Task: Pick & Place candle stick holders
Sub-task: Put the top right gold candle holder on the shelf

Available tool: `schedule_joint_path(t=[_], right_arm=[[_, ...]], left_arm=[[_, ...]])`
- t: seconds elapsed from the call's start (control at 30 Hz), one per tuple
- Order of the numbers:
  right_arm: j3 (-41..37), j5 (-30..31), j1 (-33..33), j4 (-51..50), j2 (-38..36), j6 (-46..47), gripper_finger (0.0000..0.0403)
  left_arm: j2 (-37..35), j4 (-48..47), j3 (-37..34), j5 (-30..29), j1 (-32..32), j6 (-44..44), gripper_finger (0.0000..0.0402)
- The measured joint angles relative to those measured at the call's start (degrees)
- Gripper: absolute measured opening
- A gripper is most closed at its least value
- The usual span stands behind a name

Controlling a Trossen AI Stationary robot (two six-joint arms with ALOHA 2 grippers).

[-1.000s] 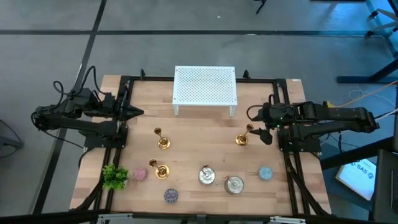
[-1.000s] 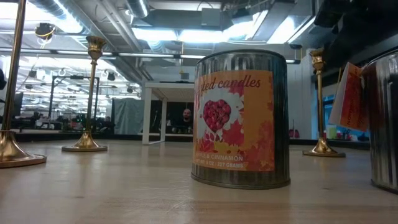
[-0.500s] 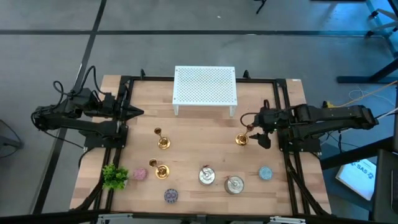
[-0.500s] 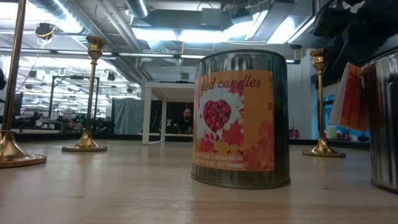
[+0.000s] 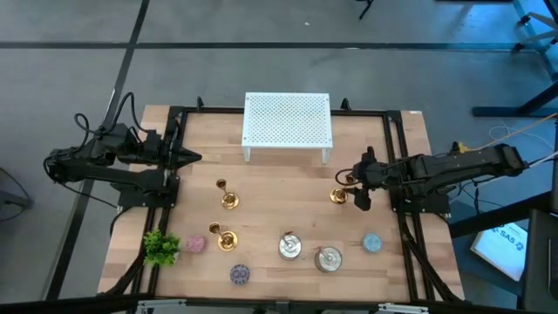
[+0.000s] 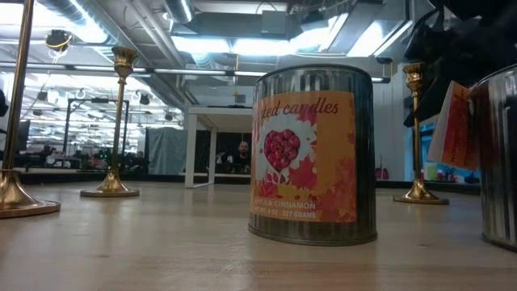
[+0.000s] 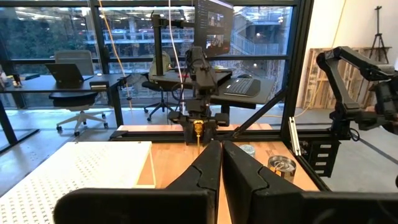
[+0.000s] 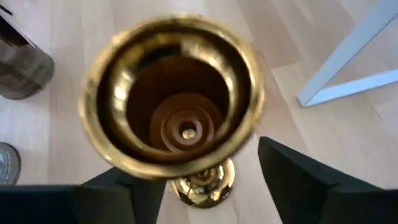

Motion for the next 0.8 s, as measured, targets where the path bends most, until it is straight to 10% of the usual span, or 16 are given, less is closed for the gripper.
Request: schedule_joint_path(t=[0.47,0.8], right_arm=[[0.0,-0.3,0.4,1.0,0.0,0.0,0.0076],[0.0,0.0,0.4,3.8,-0.1,-0.3,0.0031]], left_arm=[[0.0,0.0,0.0,0.0,0.0,0.0,0.001],[0.0,0.0,0.0,0.0,0.0,0.0,0.0009]])
